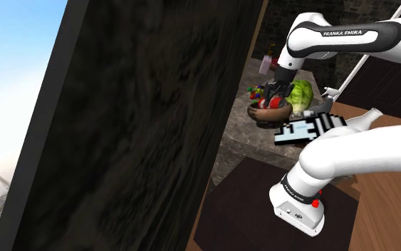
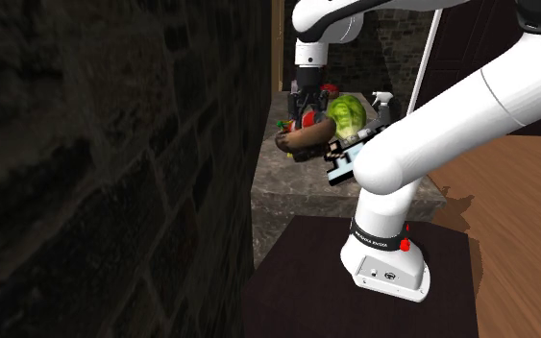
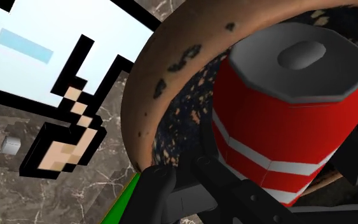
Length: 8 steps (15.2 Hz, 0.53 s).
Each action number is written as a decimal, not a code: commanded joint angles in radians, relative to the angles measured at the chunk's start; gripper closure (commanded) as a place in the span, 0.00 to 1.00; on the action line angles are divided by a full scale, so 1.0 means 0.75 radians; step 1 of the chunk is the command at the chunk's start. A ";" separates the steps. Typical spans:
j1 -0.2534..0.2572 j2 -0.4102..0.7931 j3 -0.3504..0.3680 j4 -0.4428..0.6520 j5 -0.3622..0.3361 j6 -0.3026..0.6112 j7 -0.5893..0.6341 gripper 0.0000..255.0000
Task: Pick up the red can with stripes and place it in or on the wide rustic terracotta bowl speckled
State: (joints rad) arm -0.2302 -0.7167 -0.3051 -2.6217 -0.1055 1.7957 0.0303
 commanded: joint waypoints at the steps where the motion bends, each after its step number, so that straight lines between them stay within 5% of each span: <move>1: 0.016 0.034 0.008 0.057 0.016 -0.021 0.008 1.00; 8: 0.012 0.068 -0.014 -0.048 0.003 0.117 -0.002 1.00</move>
State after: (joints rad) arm -0.2204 -0.6681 -0.3136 -2.6453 -0.1018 1.8665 0.0294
